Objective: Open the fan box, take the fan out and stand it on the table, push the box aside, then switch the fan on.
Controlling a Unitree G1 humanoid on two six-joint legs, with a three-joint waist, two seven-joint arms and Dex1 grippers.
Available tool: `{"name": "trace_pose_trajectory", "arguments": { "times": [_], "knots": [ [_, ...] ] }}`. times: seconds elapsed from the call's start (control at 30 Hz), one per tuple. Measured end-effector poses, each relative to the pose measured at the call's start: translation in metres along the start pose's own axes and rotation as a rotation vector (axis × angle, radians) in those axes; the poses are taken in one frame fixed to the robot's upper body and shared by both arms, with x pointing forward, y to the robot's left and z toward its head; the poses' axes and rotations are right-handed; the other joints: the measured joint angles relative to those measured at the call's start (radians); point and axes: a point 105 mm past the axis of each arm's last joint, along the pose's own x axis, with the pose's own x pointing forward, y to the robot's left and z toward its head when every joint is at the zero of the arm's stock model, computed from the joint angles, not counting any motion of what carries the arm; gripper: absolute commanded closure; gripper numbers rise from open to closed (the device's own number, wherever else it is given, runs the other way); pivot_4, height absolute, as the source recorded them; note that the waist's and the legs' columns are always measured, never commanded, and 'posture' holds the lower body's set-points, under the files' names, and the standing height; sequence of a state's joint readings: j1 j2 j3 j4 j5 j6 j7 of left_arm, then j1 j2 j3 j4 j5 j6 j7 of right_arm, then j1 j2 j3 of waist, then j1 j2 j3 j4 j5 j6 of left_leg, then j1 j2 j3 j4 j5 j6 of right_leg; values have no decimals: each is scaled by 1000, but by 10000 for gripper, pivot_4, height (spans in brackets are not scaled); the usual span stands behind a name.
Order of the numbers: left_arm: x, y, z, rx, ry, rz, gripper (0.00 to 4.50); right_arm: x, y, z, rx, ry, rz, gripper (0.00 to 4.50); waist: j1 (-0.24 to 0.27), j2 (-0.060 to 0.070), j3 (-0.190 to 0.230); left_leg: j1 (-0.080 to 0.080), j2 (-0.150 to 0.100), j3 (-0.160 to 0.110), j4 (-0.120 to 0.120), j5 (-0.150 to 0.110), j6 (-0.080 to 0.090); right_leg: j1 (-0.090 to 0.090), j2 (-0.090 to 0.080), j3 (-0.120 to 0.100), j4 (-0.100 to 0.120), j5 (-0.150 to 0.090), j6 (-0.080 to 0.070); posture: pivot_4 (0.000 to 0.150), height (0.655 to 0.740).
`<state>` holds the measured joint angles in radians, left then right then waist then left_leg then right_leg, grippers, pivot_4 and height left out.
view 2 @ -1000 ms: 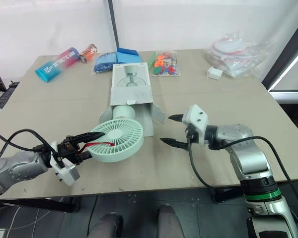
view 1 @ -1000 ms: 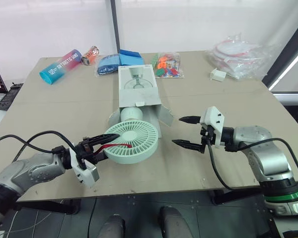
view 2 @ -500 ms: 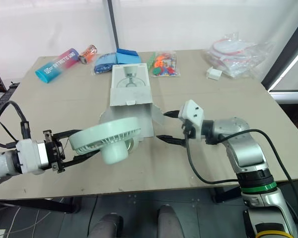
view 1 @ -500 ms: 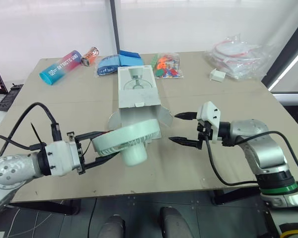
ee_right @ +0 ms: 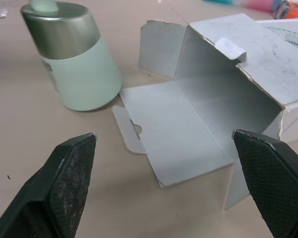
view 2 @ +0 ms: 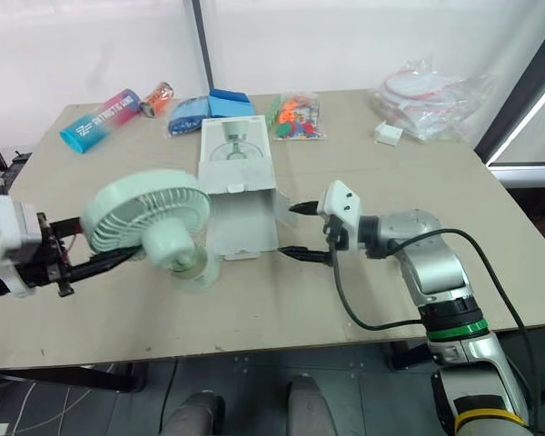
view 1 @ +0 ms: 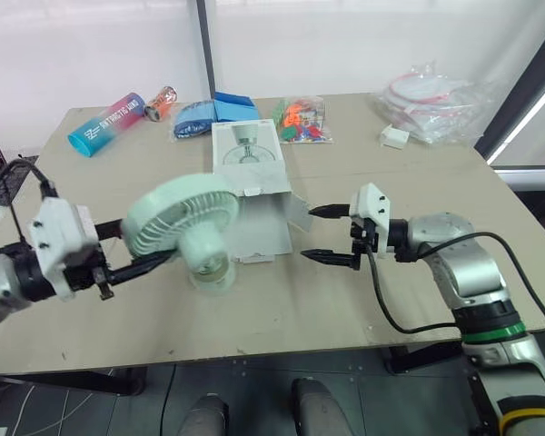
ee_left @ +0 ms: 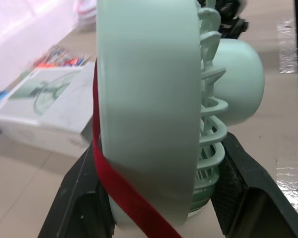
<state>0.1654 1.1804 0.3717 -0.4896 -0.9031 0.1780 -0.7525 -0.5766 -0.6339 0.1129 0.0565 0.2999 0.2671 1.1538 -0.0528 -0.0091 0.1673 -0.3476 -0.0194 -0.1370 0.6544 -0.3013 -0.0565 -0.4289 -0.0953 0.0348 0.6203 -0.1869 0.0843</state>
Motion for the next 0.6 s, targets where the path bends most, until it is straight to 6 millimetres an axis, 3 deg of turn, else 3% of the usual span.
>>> {"name": "trace_pose_trajectory", "arguments": {
  "times": [0.23, 0.37, 0.6],
  "knots": [
    [-20, 34, 3, -47, 7, 159, 25985, 14, -3, 24, -11, -89, 30, 0, -1, 0, 1, 0, 0, 0, 0, 0, 0, -1, 0, 0, 0, 0, 0, 1500, 7400],
    [-39, 56, -5, -59, 45, 284, 25985, 28, -3, 49, -8, -188, 69, 0, -4, 0, 1, 0, 1, 0, 0, 0, 0, -1, 1, 0, 0, 0, -1, 1500, 7400],
    [-70, 88, -15, -84, 93, 461, 25985, 45, 2, 71, 2, -288, 119, 0, -5, -1, 1, -3, 1, 0, 0, -1, -4, -6, 1, 0, 1, 1, -1, 1500, 7400]
  ]
}}
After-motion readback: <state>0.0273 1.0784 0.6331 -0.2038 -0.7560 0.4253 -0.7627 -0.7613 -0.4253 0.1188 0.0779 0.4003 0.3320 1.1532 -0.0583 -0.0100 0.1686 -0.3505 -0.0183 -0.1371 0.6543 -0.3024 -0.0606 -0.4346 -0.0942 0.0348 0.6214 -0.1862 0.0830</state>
